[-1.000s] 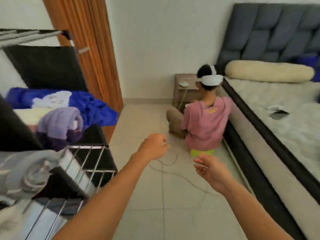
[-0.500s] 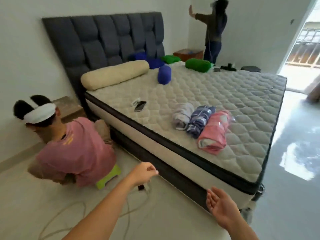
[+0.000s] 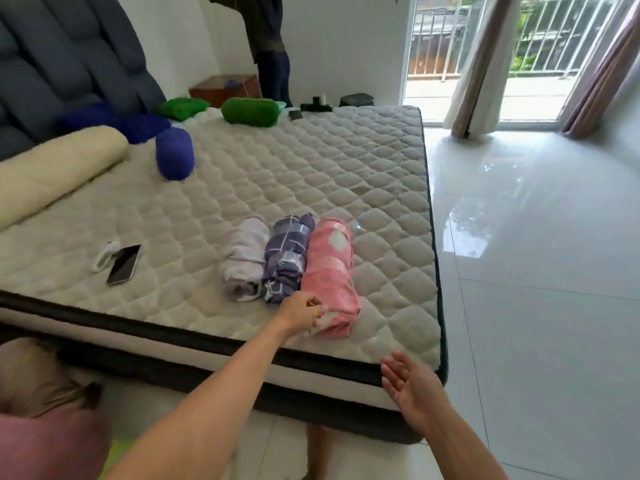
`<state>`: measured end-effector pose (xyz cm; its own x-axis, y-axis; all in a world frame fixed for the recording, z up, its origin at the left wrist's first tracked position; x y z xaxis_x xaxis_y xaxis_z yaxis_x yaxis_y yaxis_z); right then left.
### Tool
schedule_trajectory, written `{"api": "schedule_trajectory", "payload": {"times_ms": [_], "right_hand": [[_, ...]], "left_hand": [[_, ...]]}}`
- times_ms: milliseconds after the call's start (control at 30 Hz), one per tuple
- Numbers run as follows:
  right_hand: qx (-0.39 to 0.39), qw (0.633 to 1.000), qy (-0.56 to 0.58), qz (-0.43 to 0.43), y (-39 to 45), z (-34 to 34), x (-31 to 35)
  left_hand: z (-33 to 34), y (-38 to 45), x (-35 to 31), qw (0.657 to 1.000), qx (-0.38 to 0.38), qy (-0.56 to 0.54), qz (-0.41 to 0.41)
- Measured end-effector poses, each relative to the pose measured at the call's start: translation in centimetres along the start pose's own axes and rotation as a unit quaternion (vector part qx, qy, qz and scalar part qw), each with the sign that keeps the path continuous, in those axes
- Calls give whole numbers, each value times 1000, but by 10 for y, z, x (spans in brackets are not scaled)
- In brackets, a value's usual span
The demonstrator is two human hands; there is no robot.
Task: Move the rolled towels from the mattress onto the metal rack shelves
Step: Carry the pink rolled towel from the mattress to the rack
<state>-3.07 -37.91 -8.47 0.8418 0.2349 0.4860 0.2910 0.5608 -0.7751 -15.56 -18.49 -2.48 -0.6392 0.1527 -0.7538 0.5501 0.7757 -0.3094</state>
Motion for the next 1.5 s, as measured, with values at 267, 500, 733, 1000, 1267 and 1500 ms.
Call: {"api": "schedule_trajectory", "payload": {"times_ms": [267, 500, 733, 1000, 1267, 1500], "right_hand": [[-115, 973, -191, 67, 118, 98, 1], [-195, 972, -108, 69, 183, 136, 12], [-284, 945, -162, -9, 210, 120, 44], [-258, 945, -196, -54, 221, 117, 65], [-252, 942, -188, -119, 187, 72, 120], [-248, 950, -164, -92, 163, 16, 150]], "left_hand": [[-48, 196, 19, 993, 56, 100, -10], [-44, 310, 20, 985, 142, 101, 3], [-3, 349, 39, 977, 175, 120, -9], [1, 367, 38, 984, 112, 136, -17], [1, 340, 10, 980, 99, 170, -15], [5, 253, -2, 983, 84, 153, -58]]}}
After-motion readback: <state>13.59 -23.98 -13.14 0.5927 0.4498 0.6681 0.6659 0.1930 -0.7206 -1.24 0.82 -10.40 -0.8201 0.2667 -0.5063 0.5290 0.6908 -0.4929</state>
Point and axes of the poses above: each hand's wrist, its own y-axis towards the middle knuckle, its own z-axis out of the palm, x = y × z, the point moved 6 cm from there along y, towards the middle knuckle, and after that the axes turned 7 degrees about z, right-handed, at the moved point
